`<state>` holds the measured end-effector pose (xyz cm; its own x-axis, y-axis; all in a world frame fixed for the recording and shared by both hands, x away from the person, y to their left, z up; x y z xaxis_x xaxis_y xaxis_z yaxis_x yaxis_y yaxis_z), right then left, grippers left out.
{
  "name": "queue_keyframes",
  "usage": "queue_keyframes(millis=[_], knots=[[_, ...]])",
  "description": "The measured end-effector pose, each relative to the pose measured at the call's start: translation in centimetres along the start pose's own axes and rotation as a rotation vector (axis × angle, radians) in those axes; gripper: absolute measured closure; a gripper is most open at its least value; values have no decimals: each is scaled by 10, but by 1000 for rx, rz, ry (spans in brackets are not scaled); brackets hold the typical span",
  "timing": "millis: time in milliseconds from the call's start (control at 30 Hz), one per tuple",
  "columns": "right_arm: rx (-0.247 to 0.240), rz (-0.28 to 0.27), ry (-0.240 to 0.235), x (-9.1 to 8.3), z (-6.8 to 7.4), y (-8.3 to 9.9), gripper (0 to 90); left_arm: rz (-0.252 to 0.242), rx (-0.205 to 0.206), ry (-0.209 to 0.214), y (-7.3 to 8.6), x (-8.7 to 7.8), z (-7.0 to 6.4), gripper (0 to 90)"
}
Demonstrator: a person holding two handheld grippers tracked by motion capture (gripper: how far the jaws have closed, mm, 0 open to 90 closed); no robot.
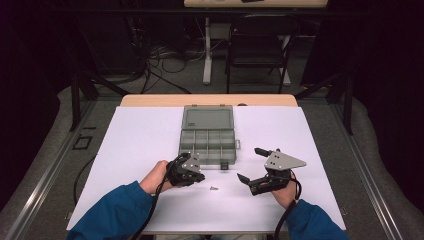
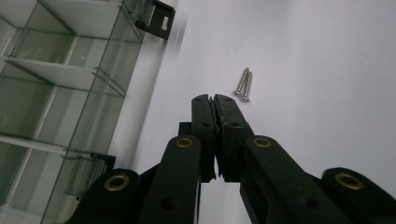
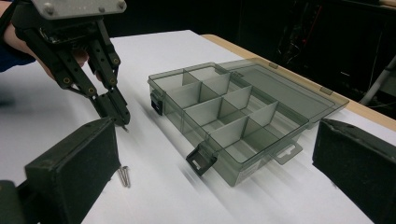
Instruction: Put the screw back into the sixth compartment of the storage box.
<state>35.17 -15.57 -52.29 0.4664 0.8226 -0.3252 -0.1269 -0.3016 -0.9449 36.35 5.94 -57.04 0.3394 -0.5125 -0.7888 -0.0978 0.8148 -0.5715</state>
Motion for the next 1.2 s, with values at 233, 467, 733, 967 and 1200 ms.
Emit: queue_keyframes(millis=[233,467,733,967,1200], knots=[[3,-3,1,0,-1,0,0,-9,-13,-17,1,-4,7,876],[3,2,3,0,0,0,0,-8,-16,-31,0,-8,12,875],[-2,6,1,1,1,0,0,-7,-30,-49,-2,-13,20,876],[2,9,1,2,0,1,0,-6,-42,-64,-4,-15,27,876],[-2,16,3,2,1,0,0,-21,-66,-98,-12,-23,37,875]])
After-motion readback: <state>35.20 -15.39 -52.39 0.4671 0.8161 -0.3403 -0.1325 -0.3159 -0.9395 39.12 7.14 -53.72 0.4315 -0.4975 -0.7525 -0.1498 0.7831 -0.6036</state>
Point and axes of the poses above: each handheld gripper's, and its own axes: x roughly forward along the jaws, y roughly out of its underside, z roughly to its left, the point moved 7 cm from there along x, roughly forward along the jaws, and after that the axes turned 10 degrees about -y, right-handed, at the moved point
